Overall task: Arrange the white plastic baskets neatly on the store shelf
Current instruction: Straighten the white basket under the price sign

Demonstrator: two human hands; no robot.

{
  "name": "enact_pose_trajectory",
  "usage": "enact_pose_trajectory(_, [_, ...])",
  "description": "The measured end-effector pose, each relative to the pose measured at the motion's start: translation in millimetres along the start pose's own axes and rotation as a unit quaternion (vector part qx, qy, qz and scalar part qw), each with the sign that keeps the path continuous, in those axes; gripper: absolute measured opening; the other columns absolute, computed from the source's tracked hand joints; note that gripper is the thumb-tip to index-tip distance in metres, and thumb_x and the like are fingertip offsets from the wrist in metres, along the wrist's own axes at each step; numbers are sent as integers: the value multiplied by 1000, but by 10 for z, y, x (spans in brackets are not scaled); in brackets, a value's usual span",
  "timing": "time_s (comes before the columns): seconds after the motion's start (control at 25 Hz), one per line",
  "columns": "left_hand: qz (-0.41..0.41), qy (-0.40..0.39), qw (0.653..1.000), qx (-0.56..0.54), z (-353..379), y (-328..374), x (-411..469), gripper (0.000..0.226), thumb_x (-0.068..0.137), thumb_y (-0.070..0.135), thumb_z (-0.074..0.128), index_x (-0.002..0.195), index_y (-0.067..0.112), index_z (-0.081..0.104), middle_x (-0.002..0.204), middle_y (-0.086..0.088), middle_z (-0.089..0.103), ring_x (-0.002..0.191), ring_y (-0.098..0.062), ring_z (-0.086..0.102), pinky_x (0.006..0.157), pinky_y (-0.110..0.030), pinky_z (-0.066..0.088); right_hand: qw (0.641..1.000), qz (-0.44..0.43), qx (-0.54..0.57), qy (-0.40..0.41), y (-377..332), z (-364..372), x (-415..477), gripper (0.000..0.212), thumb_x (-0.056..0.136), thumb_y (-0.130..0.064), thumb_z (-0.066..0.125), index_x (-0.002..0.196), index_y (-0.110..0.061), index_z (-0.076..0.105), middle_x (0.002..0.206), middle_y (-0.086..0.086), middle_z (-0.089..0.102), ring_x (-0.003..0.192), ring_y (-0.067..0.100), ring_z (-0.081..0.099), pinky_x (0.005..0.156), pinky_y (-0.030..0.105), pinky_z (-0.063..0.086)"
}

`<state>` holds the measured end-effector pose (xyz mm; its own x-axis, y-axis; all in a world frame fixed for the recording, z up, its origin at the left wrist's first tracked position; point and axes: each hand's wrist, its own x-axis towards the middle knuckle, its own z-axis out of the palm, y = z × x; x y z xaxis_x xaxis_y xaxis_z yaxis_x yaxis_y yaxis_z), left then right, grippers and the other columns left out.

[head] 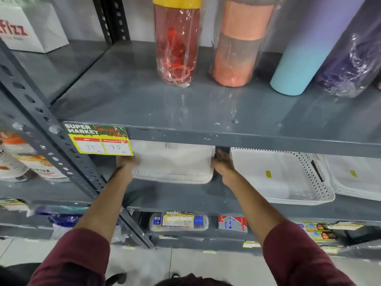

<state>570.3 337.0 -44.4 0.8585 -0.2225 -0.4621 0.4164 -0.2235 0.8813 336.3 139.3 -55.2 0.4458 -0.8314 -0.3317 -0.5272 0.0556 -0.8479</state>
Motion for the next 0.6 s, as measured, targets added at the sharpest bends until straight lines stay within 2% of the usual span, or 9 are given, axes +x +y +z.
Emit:
enact_pose_trajectory(0.04, [12,5,999,-39,8,-14,14,23,101,6,35,95,20,53,81,2,48,88,-18,45,78,-29,36,999,-15,26,11,-13,-37,22,38,78,-29,59,116,-34,60,108,-13,69,97,13,65,84,30,55])
enact_pose_trajectory(0.08, [26,12,996,-81,12,4,13,23,101,8,35,96,21,54,84,3,53,90,-17,45,81,-31,35,998,-15,54,29,-83,-83,-23,32,79,-27,56,109,-31,63,98,-15,68,88,10,61,79,28,51])
enact_pose_trajectory(0.12, [36,14,992,-124,-3,-7,25,24,101,11,35,107,19,57,100,0,62,96,-18,47,87,-32,37,994,-5,91,53,-145,-127,-74,20,82,-27,51,96,-26,65,83,-14,66,77,12,56,74,28,47])
enact_pose_trajectory(0.2, [19,-8,971,-238,-29,-13,15,41,102,27,28,135,17,51,138,-6,57,115,-21,51,105,-35,38,975,36,207,74,-178,-214,-103,29,87,-24,41,71,-20,64,63,-10,66,70,19,56,75,33,45])
enact_pose_trajectory(0.28, [9,-34,965,-260,-53,-37,-25,53,101,43,19,137,21,51,146,-8,52,128,-26,51,116,-42,34,941,63,329,41,-118,-267,-90,40,85,-30,36,90,-13,73,87,1,77,88,27,67,86,38,49])
enact_pose_trajectory(0.36, [2,-57,973,-222,-61,-48,-34,57,96,54,21,123,26,63,140,-8,57,122,-29,56,111,-44,40,928,69,367,9,-16,-287,-81,52,84,-39,32,106,-12,70,106,10,75,99,31,68,88,40,50])
enact_pose_trajectory(0.44, [-13,-83,979,-184,-75,-42,-6,49,85,59,35,106,31,68,133,-7,63,107,-29,63,93,-45,50,940,44,337,-7,-3,-284,-138,50,93,-44,31,105,-16,71,105,9,75,97,29,70,85,38,53])
enact_pose_trajectory(0.52, [-24,-70,982,-171,-99,-87,80,48,85,55,44,118,27,66,131,-8,65,95,-25,67,75,-37,55,952,43,303,-2,-3,-246,-120,46,100,-46,33,103,-20,71,107,8,75,100,28,70,91,41,53])
enact_pose_trajectory(0.6, [-21,-15,985,-170,-112,-105,190,31,94,40,46,105,18,66,126,-10,66,84,-23,66,70,-34,54,966,59,252,11,-2,-233,-102,43,101,-45,33,103,-22,69,115,9,72,107,29,67,101,43,50])
